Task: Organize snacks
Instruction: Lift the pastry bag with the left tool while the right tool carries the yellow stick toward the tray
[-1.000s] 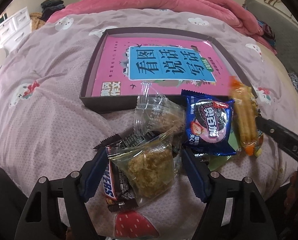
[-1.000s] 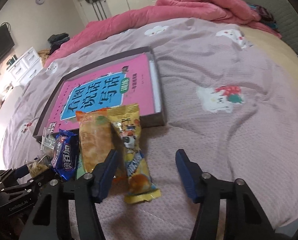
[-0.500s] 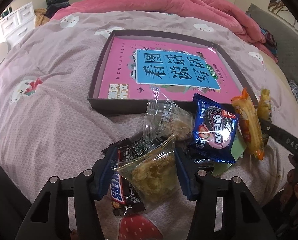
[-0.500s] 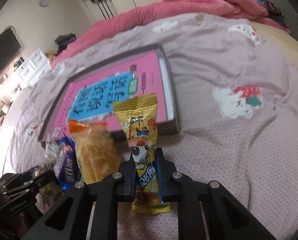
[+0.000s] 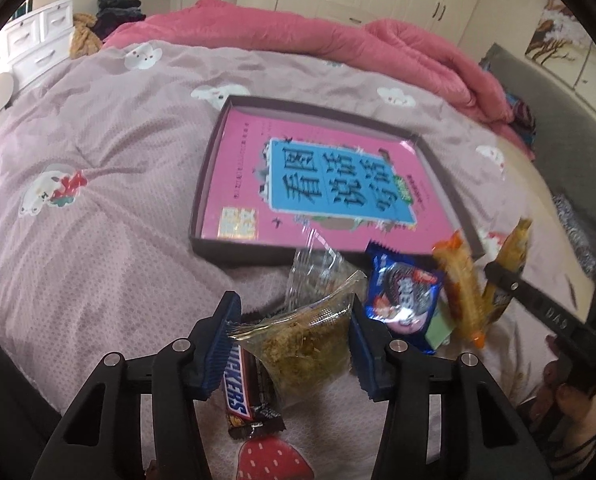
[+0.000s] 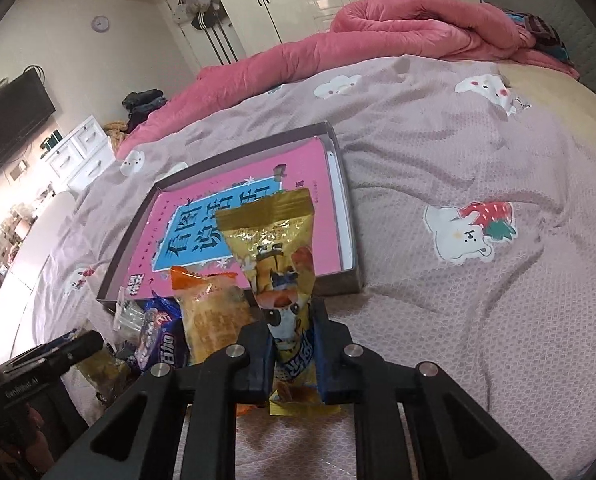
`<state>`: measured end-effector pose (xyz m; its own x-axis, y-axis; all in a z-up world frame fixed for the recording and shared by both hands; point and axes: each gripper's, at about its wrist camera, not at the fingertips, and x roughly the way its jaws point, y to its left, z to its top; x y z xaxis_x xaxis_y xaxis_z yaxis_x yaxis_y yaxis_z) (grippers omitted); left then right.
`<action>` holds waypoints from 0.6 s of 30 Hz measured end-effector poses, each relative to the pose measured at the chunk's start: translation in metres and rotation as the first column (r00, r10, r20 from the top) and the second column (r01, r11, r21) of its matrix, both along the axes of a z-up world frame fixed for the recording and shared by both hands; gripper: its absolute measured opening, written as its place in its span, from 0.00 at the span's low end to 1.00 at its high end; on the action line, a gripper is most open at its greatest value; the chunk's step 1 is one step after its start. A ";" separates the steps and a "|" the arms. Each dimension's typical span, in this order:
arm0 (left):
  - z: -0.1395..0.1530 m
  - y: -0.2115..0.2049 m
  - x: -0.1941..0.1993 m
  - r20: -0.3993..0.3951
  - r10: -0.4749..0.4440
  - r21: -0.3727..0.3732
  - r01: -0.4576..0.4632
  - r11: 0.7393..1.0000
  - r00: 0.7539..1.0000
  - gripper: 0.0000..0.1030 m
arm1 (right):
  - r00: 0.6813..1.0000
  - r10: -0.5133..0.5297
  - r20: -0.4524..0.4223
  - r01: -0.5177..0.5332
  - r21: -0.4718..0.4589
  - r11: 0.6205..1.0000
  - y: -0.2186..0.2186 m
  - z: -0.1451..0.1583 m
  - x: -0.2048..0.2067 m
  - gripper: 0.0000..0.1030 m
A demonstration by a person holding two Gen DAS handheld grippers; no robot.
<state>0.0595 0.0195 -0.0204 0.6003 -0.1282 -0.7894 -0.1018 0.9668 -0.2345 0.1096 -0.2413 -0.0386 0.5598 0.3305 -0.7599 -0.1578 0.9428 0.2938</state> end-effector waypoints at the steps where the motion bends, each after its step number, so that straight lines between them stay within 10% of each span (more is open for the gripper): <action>1: 0.003 0.002 0.000 0.008 0.001 -0.006 -0.001 1.000 1.000 0.52 | 1.000 -0.002 0.005 0.002 0.000 1.000 0.000 0.001 0.000 0.16; 18: 0.027 0.029 0.011 0.084 0.063 -0.018 -0.062 0.998 0.994 0.52 | 0.996 -0.006 0.093 0.003 0.037 0.999 -0.001 0.022 0.000 0.16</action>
<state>0.0709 0.0483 0.0066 0.6721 -0.1001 -0.7336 -0.1411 0.9553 -0.2597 0.1093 -0.2426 -0.0162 0.6287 0.3547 -0.6920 -0.1817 0.9323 0.3127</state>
